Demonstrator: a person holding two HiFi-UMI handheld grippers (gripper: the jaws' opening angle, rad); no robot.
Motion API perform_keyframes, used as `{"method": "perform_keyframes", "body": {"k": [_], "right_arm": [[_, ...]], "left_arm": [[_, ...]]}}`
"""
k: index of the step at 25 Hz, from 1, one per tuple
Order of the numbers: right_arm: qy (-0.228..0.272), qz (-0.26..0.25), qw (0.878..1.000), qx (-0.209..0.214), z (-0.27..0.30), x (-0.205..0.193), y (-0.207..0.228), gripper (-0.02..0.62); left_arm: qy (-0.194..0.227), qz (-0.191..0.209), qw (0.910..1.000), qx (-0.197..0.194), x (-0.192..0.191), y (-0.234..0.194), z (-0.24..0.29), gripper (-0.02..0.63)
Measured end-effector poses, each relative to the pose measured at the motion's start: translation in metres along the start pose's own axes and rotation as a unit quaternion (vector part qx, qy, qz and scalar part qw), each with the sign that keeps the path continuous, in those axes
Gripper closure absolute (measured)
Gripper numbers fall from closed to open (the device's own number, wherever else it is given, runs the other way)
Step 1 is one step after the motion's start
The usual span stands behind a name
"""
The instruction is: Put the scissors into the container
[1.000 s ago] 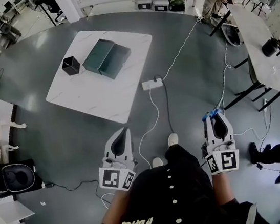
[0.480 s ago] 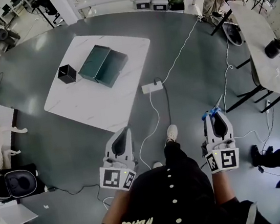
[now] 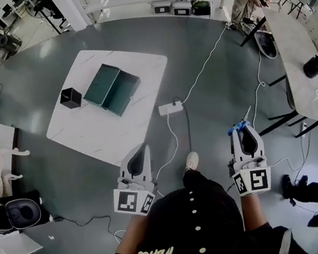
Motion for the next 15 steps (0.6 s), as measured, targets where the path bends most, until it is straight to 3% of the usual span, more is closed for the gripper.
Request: {"method": "perform_keyframes", "body": {"k": [15], "right_arm": [[0.013, 0.004, 1.000, 0.012, 0.063, 0.000, 0.107, 0.492]], "left_arm": [[0.008, 0.005, 0.9997, 0.022, 0.009, 0.033, 0.113, 0.580]]}}
Point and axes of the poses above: the fingertips, and each gripper's own axes: z forward along the fingers, y to its right, x out of its top, the point moved 9 cm from there along -z, backward along the fingers, and after that the axes turned 15 degrees about x, right-handed, at the moved point
